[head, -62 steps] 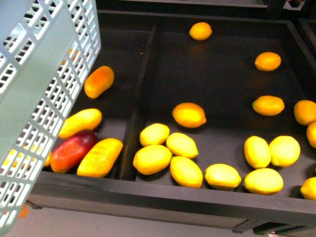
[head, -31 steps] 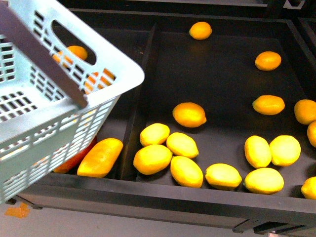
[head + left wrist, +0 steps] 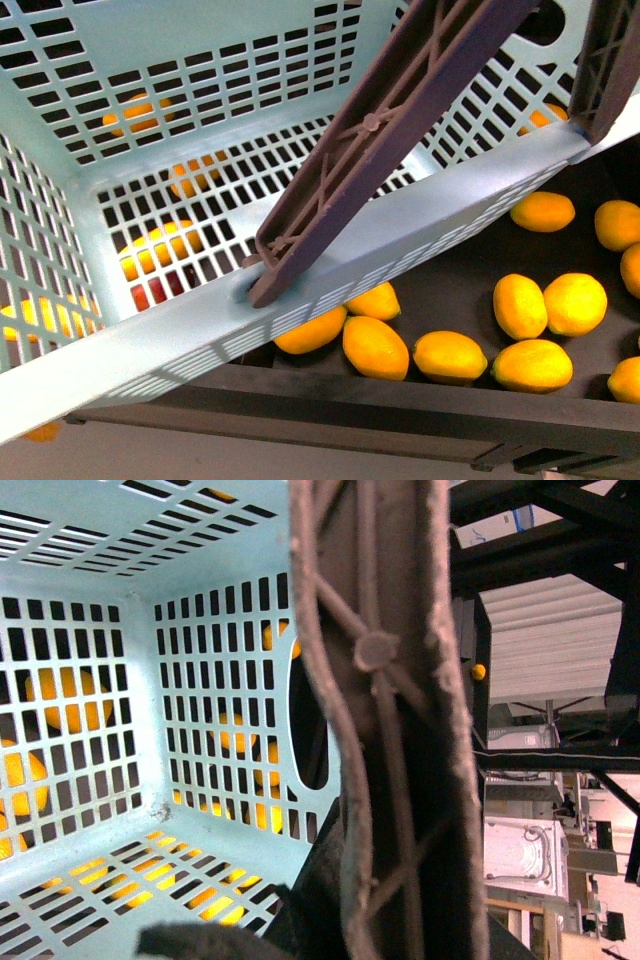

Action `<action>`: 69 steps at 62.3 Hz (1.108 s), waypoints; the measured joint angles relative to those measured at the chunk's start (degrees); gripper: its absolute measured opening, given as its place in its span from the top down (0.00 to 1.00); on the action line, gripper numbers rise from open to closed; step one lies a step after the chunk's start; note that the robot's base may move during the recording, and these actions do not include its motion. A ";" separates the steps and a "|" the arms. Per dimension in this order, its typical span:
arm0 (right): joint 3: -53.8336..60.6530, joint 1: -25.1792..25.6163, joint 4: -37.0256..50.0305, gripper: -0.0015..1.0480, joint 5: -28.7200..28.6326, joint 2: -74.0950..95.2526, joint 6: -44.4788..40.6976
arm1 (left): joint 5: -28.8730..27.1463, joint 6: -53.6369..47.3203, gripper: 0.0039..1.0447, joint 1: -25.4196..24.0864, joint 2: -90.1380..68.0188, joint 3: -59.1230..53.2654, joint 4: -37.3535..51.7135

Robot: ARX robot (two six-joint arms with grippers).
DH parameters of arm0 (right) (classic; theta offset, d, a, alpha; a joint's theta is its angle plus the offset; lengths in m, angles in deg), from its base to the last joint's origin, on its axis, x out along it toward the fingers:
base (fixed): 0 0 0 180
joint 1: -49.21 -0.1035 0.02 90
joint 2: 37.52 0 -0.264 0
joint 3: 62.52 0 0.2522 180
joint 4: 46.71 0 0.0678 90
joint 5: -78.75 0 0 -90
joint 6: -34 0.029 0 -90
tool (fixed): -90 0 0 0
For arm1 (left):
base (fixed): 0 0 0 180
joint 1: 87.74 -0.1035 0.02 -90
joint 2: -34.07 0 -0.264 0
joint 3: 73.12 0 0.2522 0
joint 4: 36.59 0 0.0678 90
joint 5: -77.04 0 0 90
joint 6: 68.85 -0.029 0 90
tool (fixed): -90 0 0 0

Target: Pick lemon and mango into basket

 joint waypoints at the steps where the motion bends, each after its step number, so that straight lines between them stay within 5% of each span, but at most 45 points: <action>1: 0.00 0.00 0.00 0.08 0.00 0.00 0.00 | 0.00 -0.09 0.96 0.04 0.02 0.00 0.00; 24: -0.04 0.00 -0.13 0.08 0.07 0.15 0.04 | 0.04 -0.15 0.96 0.13 0.02 0.00 0.00; 30: -7.98 4.35 -18.56 0.08 -1.73 12.79 8.68 | -0.33 -0.24 0.96 0.07 0.02 0.00 0.00; 35: -9.99 10.93 -21.84 0.08 -4.46 22.25 11.54 | -0.13 -0.39 0.96 0.22 0.07 0.04 0.00; 47: -11.37 24.22 -10.32 0.08 -8.74 39.71 8.70 | 0.15 -0.26 0.96 0.24 0.07 0.07 0.00; 69: -22.32 26.60 18.88 0.08 -12.66 83.41 -15.21 | 0.15 -0.33 0.96 0.24 0.07 0.07 0.00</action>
